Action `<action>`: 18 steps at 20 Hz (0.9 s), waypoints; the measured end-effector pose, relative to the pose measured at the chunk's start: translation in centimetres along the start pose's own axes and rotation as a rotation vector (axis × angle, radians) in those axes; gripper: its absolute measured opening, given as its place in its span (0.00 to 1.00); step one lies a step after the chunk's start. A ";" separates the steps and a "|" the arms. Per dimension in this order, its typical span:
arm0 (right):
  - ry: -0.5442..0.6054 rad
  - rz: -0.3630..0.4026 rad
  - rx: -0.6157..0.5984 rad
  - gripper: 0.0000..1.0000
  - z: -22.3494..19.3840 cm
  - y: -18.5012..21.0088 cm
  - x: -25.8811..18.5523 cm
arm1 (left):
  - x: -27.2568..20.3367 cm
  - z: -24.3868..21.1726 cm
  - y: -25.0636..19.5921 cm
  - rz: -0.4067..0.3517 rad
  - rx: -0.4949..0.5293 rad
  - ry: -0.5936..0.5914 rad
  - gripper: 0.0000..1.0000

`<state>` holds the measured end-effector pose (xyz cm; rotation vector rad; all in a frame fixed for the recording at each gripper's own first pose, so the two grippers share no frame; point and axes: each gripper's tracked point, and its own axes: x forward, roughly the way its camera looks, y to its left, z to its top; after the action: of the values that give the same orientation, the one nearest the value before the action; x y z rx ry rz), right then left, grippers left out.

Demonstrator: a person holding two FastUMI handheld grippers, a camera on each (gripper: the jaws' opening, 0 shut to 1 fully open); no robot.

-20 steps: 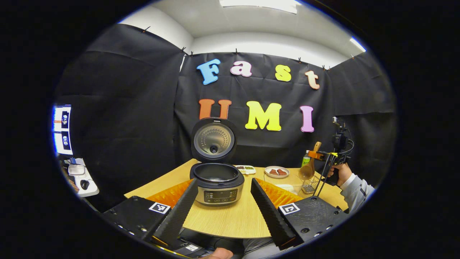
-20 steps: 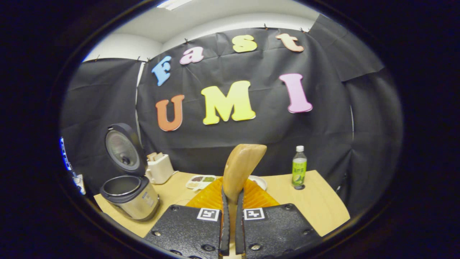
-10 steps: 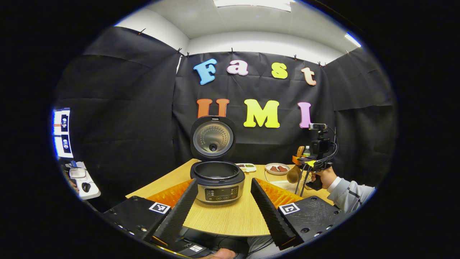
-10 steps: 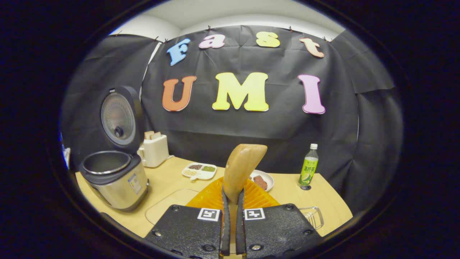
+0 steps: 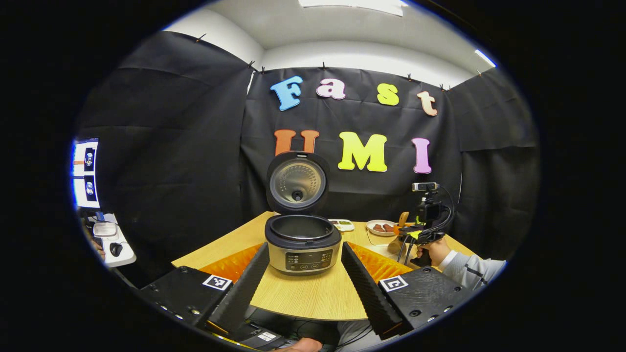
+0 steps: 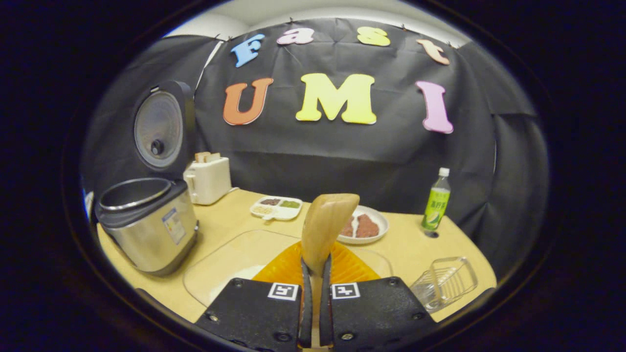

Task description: Close the left gripper, press the button to open the rice cooker; take a wooden spoon from the chopstick holder with the right hand, scoop a spoonful of rice and pour it into the rice cooker, then put the wooden spoon back into the chopstick holder.

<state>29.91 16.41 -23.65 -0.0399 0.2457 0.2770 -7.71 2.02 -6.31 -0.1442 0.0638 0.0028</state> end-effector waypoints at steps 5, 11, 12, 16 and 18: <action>0.062 0.087 0.285 0.12 0.0 2.0 -0.2 | -0.3 0.3 0.5 0.004 0.001 -0.010 0.94; 0.129 0.132 0.641 0.11 -0.4 -0.3 0.8 | -0.4 0.2 0.6 0.012 0.016 -0.008 0.94; 0.128 0.133 0.690 0.11 -0.2 -0.9 0.7 | -0.5 0.5 0.6 0.011 0.022 -0.016 0.94; 0.090 0.121 0.806 0.11 1.3 -3.7 -0.2 | -0.6 0.8 0.0 0.004 0.037 -0.022 0.94; 0.061 0.116 0.869 0.11 2.2 -5.6 -0.7 | -0.8 1.0 -0.1 0.007 0.052 -0.028 0.94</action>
<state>31.27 11.01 -21.33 0.8282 0.4127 0.2663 -8.41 2.05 -5.21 -0.0916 0.0368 0.0106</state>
